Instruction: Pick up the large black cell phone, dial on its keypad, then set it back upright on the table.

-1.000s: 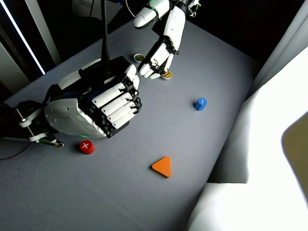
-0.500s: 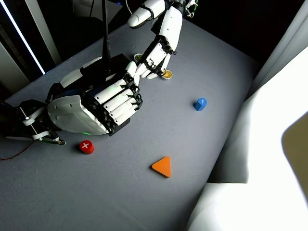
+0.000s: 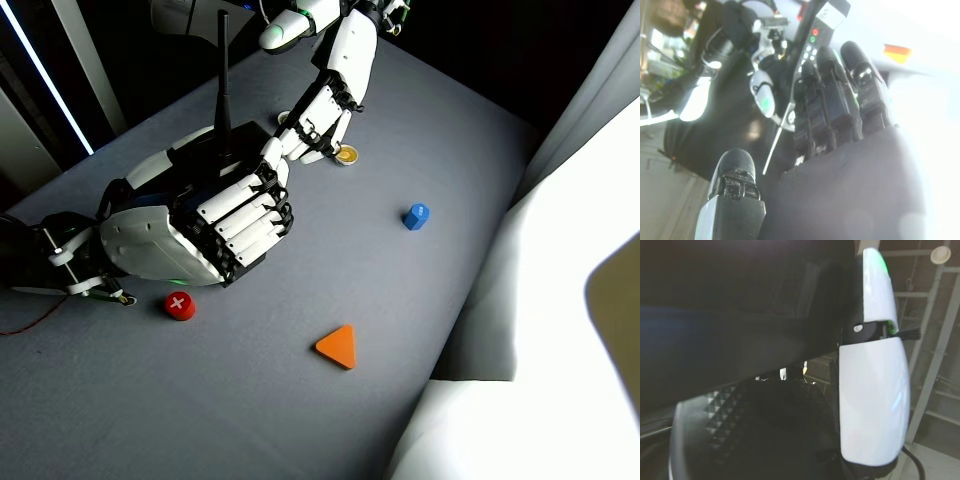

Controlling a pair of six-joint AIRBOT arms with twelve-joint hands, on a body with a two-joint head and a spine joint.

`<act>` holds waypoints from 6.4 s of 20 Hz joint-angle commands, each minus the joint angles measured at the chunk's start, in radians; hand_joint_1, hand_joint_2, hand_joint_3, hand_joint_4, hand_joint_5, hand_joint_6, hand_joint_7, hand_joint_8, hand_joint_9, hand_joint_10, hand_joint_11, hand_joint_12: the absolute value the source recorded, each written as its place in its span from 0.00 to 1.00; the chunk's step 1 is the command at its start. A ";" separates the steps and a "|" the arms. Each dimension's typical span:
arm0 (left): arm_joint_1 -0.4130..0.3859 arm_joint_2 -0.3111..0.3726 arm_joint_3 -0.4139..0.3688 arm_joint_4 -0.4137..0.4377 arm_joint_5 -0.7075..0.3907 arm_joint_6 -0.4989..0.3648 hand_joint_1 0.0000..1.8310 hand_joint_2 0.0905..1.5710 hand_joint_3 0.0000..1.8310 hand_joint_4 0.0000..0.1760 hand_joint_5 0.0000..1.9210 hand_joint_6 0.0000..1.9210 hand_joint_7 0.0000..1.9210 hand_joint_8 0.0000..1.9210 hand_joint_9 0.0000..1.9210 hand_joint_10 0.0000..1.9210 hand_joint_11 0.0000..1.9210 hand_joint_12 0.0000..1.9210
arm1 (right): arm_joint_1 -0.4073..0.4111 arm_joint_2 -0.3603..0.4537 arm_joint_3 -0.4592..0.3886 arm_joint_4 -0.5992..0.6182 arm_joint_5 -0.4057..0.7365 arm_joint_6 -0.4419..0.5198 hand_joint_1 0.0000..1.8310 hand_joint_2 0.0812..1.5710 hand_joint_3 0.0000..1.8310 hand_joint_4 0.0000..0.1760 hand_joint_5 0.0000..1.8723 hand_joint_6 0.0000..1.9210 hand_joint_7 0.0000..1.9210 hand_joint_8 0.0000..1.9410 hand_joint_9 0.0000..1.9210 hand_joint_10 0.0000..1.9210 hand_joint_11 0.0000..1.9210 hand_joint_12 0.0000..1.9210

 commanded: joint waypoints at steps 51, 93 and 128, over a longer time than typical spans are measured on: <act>0.024 0.012 -0.071 -0.132 -0.021 0.057 0.00 0.75 0.00 0.00 0.20 0.00 0.26 0.00 0.25 0.00 0.04 0.40 | -0.017 -0.020 0.030 0.014 0.132 0.043 0.75 0.71 0.00 0.00 0.47 0.52 0.46 0.55 0.48 0.68 0.44 0.70; 0.004 0.021 -0.068 -0.082 -0.037 0.021 0.00 0.76 0.00 0.00 0.19 0.00 0.26 0.00 0.26 0.00 0.06 0.42 | -0.018 -0.014 0.034 -0.001 0.132 0.041 0.55 0.73 0.00 0.00 0.38 0.22 0.42 0.11 0.36 0.29 0.27 0.68; -0.038 0.025 -0.057 0.019 -0.048 -0.029 0.00 0.76 0.00 0.00 0.19 0.00 0.26 0.00 0.24 0.00 0.05 0.42 | -0.010 0.000 0.016 -0.010 0.132 0.029 0.03 0.51 0.00 0.06 0.00 0.00 0.00 0.00 0.00 0.00 0.00 0.01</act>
